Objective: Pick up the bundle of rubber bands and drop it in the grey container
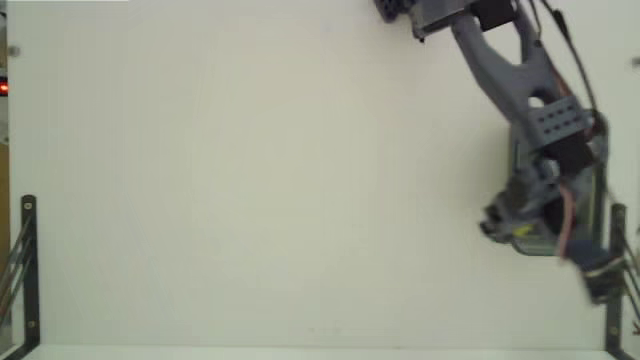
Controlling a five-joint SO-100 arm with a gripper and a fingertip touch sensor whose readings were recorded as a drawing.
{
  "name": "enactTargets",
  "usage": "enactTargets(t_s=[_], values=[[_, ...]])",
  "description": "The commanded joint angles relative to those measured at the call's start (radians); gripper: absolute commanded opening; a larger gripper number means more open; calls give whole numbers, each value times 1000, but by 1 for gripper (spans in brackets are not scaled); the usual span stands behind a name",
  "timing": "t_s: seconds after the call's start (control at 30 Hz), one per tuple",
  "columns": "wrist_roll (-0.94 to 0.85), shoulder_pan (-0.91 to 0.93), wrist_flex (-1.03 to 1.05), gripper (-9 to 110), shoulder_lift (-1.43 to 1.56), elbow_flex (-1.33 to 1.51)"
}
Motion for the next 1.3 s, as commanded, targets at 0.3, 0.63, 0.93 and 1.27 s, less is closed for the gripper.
enactTargets(t_s=[0.3, 0.63, 0.93, 1.27], values=[[5, -121, 24, 46, 81, -48], [5, -176, 34, 46, 85, -53], [5, -188, 36, 46, 86, -54], [5, -188, 36, 46, 86, -54]])
